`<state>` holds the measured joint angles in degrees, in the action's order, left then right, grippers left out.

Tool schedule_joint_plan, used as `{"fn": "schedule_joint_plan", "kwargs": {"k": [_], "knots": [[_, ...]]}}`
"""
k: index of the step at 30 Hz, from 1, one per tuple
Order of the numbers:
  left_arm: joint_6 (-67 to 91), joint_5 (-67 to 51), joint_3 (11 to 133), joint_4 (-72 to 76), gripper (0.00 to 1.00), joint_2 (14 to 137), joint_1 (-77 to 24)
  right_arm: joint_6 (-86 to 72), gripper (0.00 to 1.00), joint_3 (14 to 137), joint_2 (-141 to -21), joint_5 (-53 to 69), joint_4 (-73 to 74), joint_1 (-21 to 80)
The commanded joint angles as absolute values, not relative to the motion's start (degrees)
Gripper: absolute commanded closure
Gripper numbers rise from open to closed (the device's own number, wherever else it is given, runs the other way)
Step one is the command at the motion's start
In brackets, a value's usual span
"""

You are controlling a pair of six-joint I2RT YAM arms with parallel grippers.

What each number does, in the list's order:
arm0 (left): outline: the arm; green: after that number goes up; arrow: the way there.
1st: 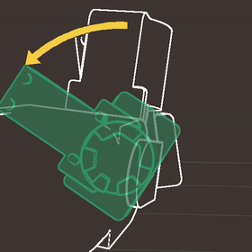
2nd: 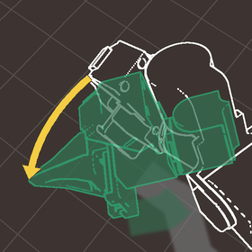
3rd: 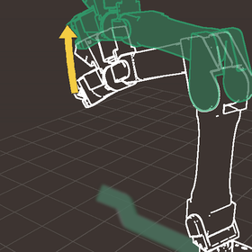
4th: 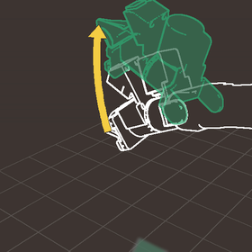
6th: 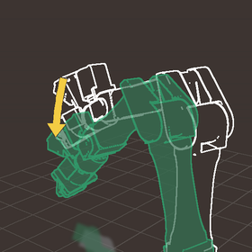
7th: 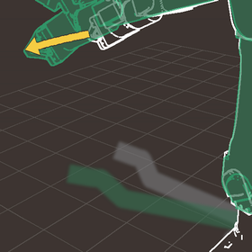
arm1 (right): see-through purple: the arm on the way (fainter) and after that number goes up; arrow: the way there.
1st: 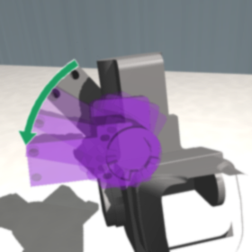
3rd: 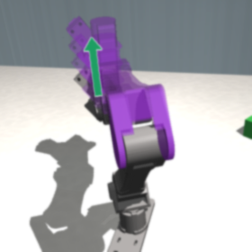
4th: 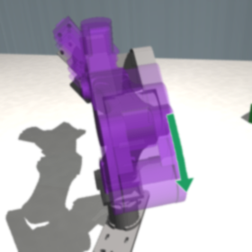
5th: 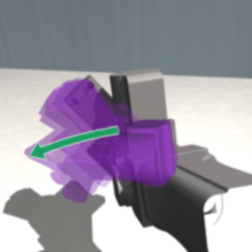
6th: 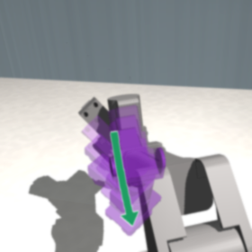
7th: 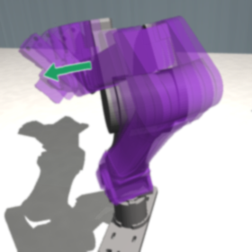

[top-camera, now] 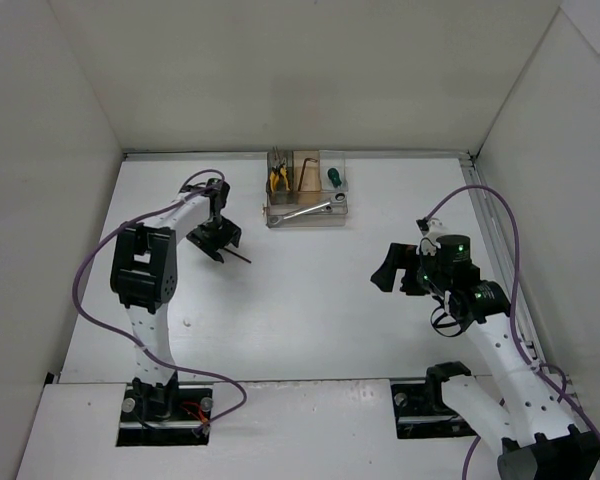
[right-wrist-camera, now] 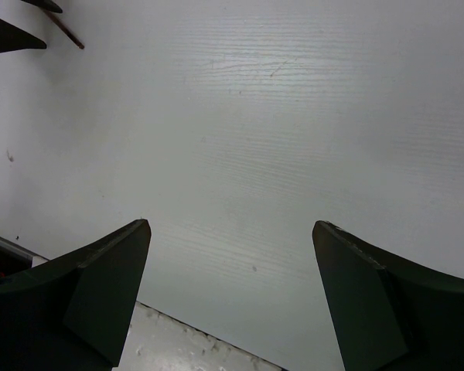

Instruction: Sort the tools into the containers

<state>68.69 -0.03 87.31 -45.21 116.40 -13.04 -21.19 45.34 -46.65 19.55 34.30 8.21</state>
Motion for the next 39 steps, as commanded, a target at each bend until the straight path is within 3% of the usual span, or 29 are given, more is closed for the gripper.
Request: {"fn": "schedule_joint_plan", "kwargs": {"k": [1,23,32,39], "knots": [[72.24,-1.40,88.42,-47.55,0.48,114.69,-14.23,-21.09,0.16,45.26,-46.67,19.51,32.52,8.35],[75.59,-3.78,91.58,-52.65,0.52,118.74,-15.38,-20.66,0.15,45.09,-44.39,19.78,32.43,8.44],[76.56,-5.89,89.56,-54.13,0.69,119.97,-15.38,-20.48,0.15,45.18,-44.47,20.13,32.52,8.44],[75.15,-5.89,88.95,-56.34,1.00,120.41,-15.38,-20.48,0.15,45.00,-43.68,19.78,32.34,8.44]]}}
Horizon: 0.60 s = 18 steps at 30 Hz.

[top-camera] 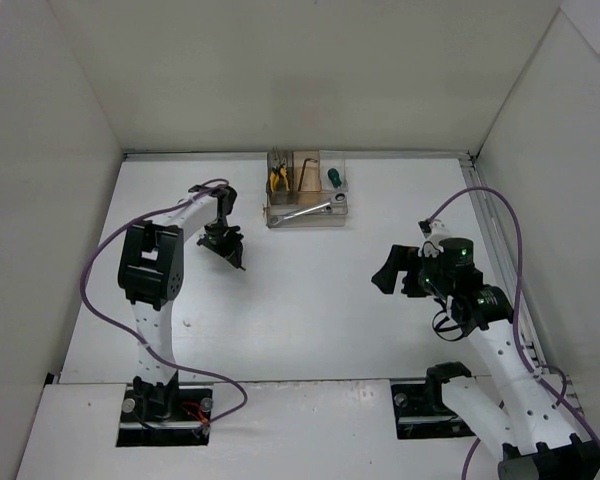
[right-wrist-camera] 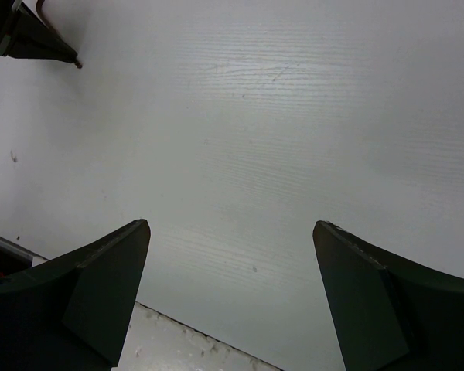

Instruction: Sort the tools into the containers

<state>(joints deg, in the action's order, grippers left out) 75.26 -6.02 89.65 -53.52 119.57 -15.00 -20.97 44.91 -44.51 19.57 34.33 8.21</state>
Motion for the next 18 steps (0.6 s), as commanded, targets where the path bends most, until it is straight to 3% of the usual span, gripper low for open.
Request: {"fn": "schedule_joint_plan", "kwargs": {"k": [1,5,18], "knots": [[74.89,-5.89,88.86,-56.42,1.00,120.50,-15.38,-20.48,0.15,44.91,-43.59,19.78,32.43,8.44],[73.22,-4.31,88.77,-56.43,1.00,119.27,-14.85,-20.39,0.15,45.00,-43.68,19.86,32.34,8.35],[63.81,15.81,95.18,-59.59,1.00,110.66,-16.61,-20.57,0.15,45.00,-44.91,19.86,32.43,8.35]]}}
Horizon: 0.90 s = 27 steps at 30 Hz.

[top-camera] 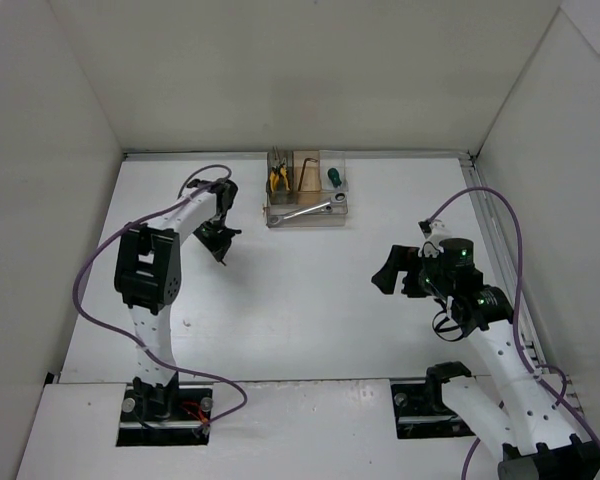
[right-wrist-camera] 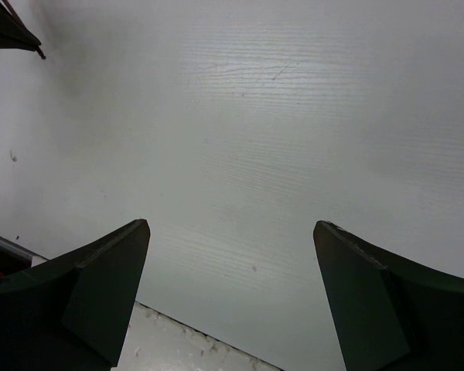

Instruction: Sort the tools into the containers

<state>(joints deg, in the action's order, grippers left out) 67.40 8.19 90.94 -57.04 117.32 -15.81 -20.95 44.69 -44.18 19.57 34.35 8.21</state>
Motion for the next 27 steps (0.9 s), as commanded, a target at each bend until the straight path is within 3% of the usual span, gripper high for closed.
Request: {"fn": "schedule_joint_plan", "kwargs": {"k": [1,6,12,27], "knots": [[63.37,16.43,95.36,-59.33,1.00,110.22,-16.61,-20.57,0.15,45.09,-44.83,19.86,32.34,8.44],[58.11,20.74,97.47,-56.70,1.00,107.41,-18.45,-20.83,0.15,45.18,-44.91,19.78,32.52,8.35],[47.30,22.68,108.87,-50.63,1.00,109.24,-21.88,-21.01,0.15,45.35,-45.26,19.69,32.52,8.35],[25.67,3.78,119.79,-19.89,1.00,118.74,-23.99,-21.53,0.15,46.05,-45.79,19.69,32.78,8.35]]}}
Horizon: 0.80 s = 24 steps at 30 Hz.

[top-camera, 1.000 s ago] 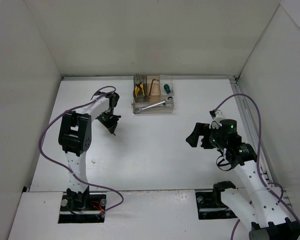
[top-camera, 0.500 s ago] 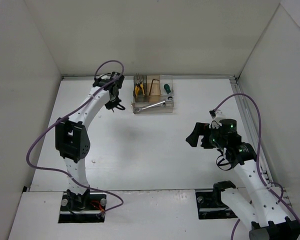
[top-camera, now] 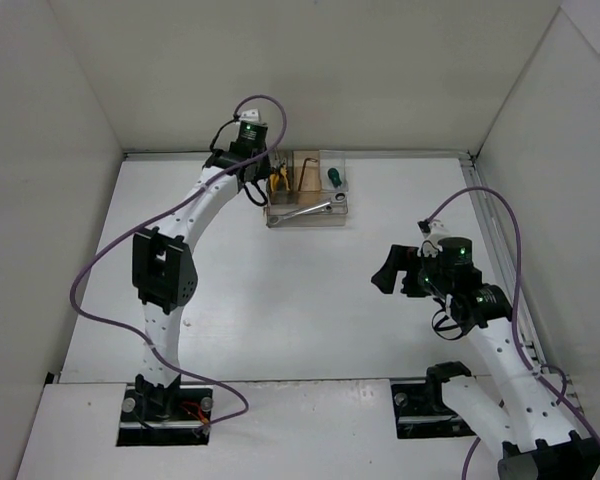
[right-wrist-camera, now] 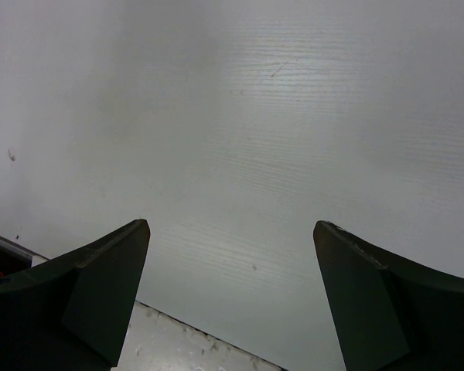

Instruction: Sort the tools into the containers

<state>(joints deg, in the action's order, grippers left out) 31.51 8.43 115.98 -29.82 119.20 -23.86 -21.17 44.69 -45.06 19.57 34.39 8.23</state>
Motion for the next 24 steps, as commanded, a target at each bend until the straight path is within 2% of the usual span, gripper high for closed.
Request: {"fn": "schedule_joint_plan", "kwargs": {"k": [1,14,24], "knots": [[25.23,2.39,120.06,-18.82,1.00,119.70,-24.52,-21.53,0.15,46.23,-45.97,19.60,32.87,8.18],[21.71,-6.94,121.12,-8.45,1.00,126.03,-25.58,-20.83,0.15,46.84,-48.43,19.25,33.22,8.26],[21.97,-8.35,122.61,-5.01,1.00,129.81,-26.10,-20.13,0.15,46.50,-48.25,20.39,33.22,8.35]]}}
